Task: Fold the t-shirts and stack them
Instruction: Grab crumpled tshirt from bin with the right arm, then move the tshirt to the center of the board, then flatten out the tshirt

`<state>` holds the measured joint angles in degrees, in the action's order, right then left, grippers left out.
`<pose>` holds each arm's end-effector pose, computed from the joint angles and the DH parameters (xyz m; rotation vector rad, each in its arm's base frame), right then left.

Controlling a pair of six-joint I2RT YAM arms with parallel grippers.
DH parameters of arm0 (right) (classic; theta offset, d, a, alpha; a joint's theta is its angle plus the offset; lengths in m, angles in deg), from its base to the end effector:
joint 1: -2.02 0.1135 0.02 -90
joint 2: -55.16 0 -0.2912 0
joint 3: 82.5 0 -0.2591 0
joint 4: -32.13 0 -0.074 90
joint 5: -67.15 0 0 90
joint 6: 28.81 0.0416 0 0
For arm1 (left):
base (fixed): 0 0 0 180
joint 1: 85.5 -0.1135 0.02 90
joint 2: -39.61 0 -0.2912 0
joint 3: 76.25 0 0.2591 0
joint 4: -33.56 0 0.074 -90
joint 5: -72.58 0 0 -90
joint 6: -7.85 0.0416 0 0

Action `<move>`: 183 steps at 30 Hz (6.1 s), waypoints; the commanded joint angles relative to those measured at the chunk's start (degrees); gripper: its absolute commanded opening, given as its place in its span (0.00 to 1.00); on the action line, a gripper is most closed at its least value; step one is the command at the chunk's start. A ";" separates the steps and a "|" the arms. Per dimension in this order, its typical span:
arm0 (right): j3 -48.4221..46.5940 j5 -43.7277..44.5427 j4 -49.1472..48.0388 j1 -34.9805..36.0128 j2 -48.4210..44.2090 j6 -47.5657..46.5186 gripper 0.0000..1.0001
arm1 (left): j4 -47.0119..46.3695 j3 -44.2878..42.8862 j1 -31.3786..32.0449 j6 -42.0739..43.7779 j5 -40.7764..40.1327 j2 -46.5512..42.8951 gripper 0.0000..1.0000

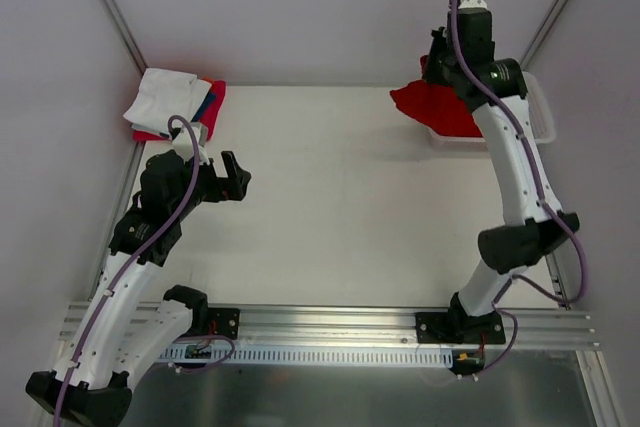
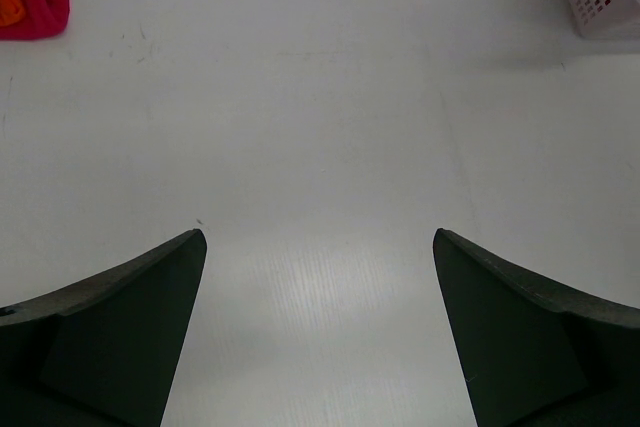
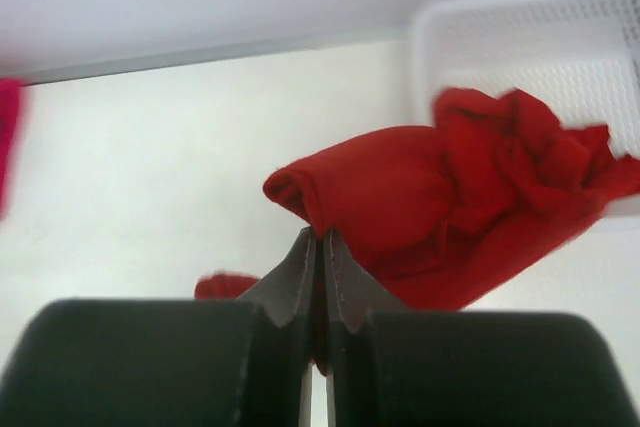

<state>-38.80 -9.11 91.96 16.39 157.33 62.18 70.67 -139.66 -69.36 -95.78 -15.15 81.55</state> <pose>0.3889 0.0894 0.4939 -0.0826 2.0046 -0.0708 0.1492 -0.0449 0.3718 0.0688 1.8610 -0.3985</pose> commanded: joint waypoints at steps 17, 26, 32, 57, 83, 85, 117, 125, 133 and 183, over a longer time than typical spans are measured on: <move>-9.09 2.09 8.15 38.70 -28.16 -1.79 0.00 | 0.53 -1.40 0.21 1.41 -1.03 1.57 0.99; -2.83 -20.11 6.66 41.35 -24.91 2.95 0.02 | 0.53 -1.22 0.12 1.59 -1.82 0.96 0.99; 28.64 -23.40 -6.85 47.41 -28.34 10.41 0.99 | 0.53 -1.13 0.12 1.59 -1.91 0.25 0.99; 67.79 19.49 3.67 43.20 -43.44 31.34 0.99 | -2.81 -8.51 14.13 -6.05 21.32 19.14 0.99; 97.69 -11.88 -36.23 23.68 -37.06 35.65 0.99 | -7.38 6.69 32.02 -20.12 -17.11 24.43 0.99; 96.03 -11.72 -36.07 24.39 -35.47 35.74 0.99 | -7.73 7.21 32.02 -19.95 -17.46 24.60 0.99; 79.49 -11.55 -22.00 24.55 -30.81 27.83 0.99 | -10.63 11.79 32.02 -20.83 -16.59 20.64 0.99; 86.43 -9.96 -29.30 31.15 -27.99 34.33 0.99 | -10.72 13.46 32.11 -20.91 -16.76 18.98 0.99; 86.79 -8.29 -27.98 33.35 -28.69 35.30 0.99 | -11.24 14.25 32.11 -21.53 -16.41 18.89 0.99; 87.05 -0.55 -22.61 38.89 -31.77 35.04 0.01 | -13.62 19.26 33.25 -21.88 -18.78 15.46 0.99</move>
<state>48.01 -10.25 70.80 54.84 125.36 96.94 58.54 -121.41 -36.68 -116.35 -32.09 98.49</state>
